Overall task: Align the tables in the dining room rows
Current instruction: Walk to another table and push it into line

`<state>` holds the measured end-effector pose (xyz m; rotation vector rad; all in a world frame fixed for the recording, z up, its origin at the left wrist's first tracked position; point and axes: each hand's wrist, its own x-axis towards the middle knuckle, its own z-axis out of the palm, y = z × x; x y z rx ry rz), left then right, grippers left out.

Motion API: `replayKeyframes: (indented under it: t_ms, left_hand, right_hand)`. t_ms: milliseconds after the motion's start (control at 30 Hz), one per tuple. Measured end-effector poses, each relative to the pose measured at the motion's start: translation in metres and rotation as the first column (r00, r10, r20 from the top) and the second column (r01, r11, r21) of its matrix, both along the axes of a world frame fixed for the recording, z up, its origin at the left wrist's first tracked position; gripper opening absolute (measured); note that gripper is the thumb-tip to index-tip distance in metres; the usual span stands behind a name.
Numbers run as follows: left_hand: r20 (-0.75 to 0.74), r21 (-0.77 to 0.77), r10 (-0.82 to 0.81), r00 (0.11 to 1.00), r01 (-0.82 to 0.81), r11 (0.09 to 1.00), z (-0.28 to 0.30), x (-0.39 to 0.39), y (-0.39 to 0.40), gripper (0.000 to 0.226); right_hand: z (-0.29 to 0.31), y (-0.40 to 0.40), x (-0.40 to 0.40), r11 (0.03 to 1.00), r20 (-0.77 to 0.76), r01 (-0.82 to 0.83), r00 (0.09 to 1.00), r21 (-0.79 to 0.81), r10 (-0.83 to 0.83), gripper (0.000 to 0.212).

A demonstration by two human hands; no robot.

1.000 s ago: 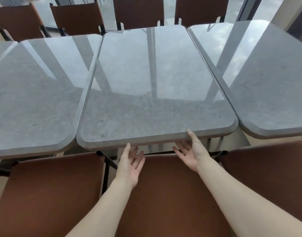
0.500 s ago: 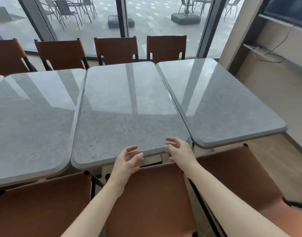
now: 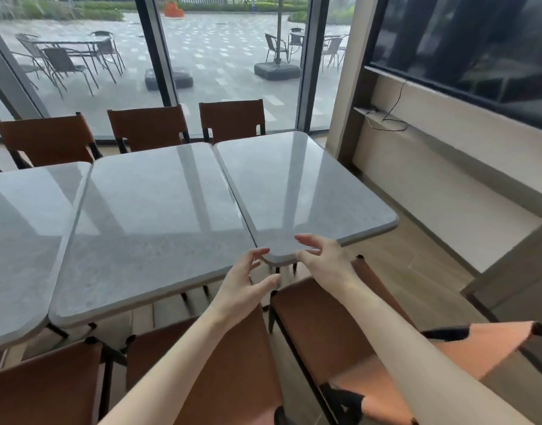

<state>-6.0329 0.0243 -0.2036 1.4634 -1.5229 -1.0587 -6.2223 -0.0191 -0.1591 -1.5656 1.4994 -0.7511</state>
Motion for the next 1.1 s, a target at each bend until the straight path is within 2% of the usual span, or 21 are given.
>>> replayKeyframes:
  t_ms: [200,400,467,600,667,833,1100]
  left_hand:
    - [0.011,-0.076,0.091,0.996,-0.09,0.993,0.011,-0.133,0.0,0.053]
    - [0.041,-0.03,0.068,0.997,-0.066,0.997,0.019,-0.236,0.021,0.068]
    - [0.048,-0.009,0.054,0.997,-0.053,0.999,0.021,-0.257,0.028,0.065]
    - [0.212,0.007,-0.008,0.977,0.007,1.0,0.024,-0.275,0.034,0.049]
    - [0.297,0.016,-0.042,0.954,0.039,0.999,0.036,-0.272,0.035,0.048]
    - [0.384,-0.017,-0.004,0.923,0.012,1.0,0.066,-0.259,0.042,0.048]
    - [0.477,-0.007,-0.041,0.878,0.05,0.999,0.067,-0.248,0.083,0.054]
  right_hand:
    - [0.009,0.019,-0.136,0.999,-0.075,-0.007,0.997,-0.04,0.004,0.043]
    - [0.017,0.042,-0.245,1.0,-0.099,-0.007,0.995,-0.03,0.004,0.043]
    - [0.019,0.047,-0.27,0.999,-0.1,0.0,0.995,-0.033,-0.003,0.043]
    - [0.018,0.06,-0.314,0.999,-0.126,-0.017,0.992,-0.035,0.012,0.046]
    - [0.026,0.066,-0.336,0.999,-0.175,-0.037,0.984,-0.033,0.03,0.047]
    - [0.051,0.077,-0.366,0.993,-0.261,0.013,0.964,-0.115,-0.043,0.045]
    - [0.053,0.107,-0.343,0.992,-0.258,-0.049,0.966,-0.119,0.017,0.049]
